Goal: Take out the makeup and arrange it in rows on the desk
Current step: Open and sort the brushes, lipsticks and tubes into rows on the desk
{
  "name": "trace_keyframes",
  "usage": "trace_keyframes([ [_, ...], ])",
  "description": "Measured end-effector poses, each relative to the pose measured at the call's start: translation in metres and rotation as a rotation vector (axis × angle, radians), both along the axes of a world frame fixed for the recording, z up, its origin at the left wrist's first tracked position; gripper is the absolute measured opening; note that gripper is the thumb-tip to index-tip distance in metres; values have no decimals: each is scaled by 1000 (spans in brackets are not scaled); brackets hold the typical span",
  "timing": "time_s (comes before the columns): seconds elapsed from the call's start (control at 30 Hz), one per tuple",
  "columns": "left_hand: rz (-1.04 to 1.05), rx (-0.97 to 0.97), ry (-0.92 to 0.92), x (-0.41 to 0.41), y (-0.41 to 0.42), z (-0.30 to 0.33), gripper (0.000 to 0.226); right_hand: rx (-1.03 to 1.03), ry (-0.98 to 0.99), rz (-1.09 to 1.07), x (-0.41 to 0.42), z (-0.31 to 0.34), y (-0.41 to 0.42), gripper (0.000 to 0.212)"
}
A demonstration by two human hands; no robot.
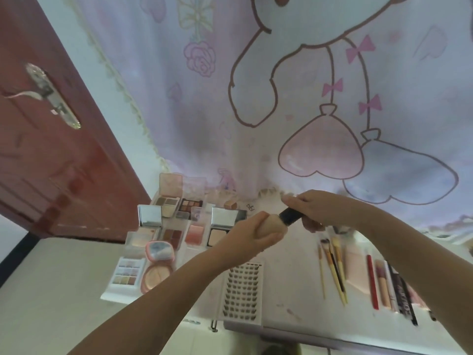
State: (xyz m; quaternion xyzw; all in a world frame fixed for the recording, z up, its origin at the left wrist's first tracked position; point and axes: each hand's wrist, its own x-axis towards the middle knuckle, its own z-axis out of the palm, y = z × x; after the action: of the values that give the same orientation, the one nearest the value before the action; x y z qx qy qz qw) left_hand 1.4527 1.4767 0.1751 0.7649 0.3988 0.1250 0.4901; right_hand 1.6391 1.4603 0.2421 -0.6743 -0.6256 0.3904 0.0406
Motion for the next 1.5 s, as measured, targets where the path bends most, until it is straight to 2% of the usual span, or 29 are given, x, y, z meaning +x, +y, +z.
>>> trace_keyframes([
  [0.07, 4, 12, -12, -2, 0, 2, 35, 40, -40, -46, -5, 1, 3, 47],
  [0.2, -11, -54, -47, -14, 3, 6, 30, 142, 8, 111, -8, 6, -2, 10],
  [0.23, -20, -58, -46, -18, 4, 6, 30, 131, 50, 127, -7, 6, -4, 7],
  [0.33, -30, -14, 0, -22, 2, 5, 28, 83, 130, 38, -10, 5, -6, 11],
  [0.43, -54, 13, 41, -23, 1, 5, 36, 63, 13, -15, -15, 3, -5, 38],
  [0.47, -55, 12, 46, -23, 0, 5, 38, 89, -21, 0, -16, 1, -6, 38],
  [0.53, -37, 11, 64, -25, 0, 5, 43, 145, -34, 42, -16, 1, -7, 21],
  [0.6, -15, 12, 71, -26, 0, 6, 49, 150, 38, 73, -15, 4, -10, 4],
  [0.7, -17, 35, 76, -26, 0, 6, 46, 110, 117, 25, -15, 6, -10, 11],
  [0.8, -20, 34, 74, -24, -2, 5, 41, 79, 74, -19, -18, 3, -10, 21],
  [0.97, 9, 9, 71, -24, 0, 5, 54, 226, 1, 64, -8, 11, -13, 6],
  [1.2, 12, 9, 83, -24, 0, 2, 55, 287, 14, 47, 6, 17, -11, 11],
  [1.37, 30, 28, 80, -24, 1, 3, 54, 268, 87, -5, 14, 15, -11, 11],
  [1.5, 36, 44, 91, -20, 1, 3, 54, 262, 64, 3, 15, 13, -13, 10],
])
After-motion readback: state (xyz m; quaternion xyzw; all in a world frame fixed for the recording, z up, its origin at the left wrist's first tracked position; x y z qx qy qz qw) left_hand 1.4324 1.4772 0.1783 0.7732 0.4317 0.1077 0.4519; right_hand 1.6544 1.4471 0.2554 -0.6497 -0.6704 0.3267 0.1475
